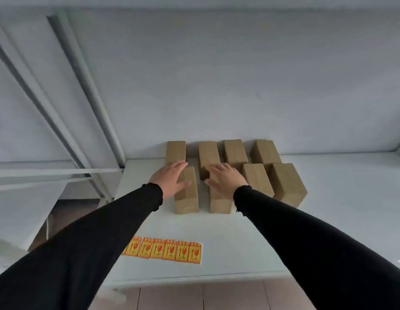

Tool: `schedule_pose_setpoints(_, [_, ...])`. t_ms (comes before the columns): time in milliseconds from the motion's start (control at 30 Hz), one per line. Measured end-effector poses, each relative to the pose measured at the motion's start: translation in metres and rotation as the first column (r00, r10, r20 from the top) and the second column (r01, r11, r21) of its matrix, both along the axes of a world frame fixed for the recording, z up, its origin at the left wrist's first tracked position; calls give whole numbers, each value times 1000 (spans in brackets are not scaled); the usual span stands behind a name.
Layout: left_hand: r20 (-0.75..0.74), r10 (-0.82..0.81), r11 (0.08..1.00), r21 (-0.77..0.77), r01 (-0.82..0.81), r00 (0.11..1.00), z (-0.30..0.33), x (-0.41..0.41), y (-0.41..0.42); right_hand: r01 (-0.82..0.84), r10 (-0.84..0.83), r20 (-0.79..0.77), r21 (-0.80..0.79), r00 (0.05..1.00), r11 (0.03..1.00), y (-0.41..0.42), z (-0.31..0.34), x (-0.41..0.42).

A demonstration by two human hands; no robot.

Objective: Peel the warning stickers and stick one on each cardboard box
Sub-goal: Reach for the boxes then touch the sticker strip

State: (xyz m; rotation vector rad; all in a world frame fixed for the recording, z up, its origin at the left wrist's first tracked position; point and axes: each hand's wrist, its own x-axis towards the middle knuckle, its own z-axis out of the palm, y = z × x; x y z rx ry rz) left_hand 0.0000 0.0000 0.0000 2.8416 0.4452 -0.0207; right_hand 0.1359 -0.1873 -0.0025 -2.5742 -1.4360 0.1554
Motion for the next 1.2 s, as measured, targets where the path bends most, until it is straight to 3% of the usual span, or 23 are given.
schedule_pose_setpoints(267, [48,-43,990,140,36,998,-37,21,29,-65,64,105,8,992,998,27,-35,24])
schedule_pose_setpoints(567, [94,-69,987,152,54,993,-66,16,47,-160,150,184,42,971,986,32,-59,27])
schedule_pose_setpoints(700, [228,-83,993,97,62,970,-72,-15,35,-263,192,310,208,931,942,17,-68,0])
schedule_pose_setpoints(833, [369,-176,969,227,95,913,-86,-60,10,-403,277,438,224,855,887,-7,-80,-39])
schedule_pose_setpoints(900, [371,-212,957,264,116,904,-99,-81,-6,-415,325,374,193,869,889,-21,-88,-63])
schedule_pose_setpoints(967, [312,-209,962,235,137,927,-117,-98,-22,-350,316,208,158,926,923,-33,-100,-87])
schedule_pose_setpoints(1133, [10,-101,991,84,100,995,-159,-124,-54,-120,112,-108,-77,988,990,-49,-139,-129])
schedule_pose_setpoints(1200, [3,-74,995,73,74,997,-169,-131,-64,-62,48,-160,-88,986,994,-50,-147,-139])
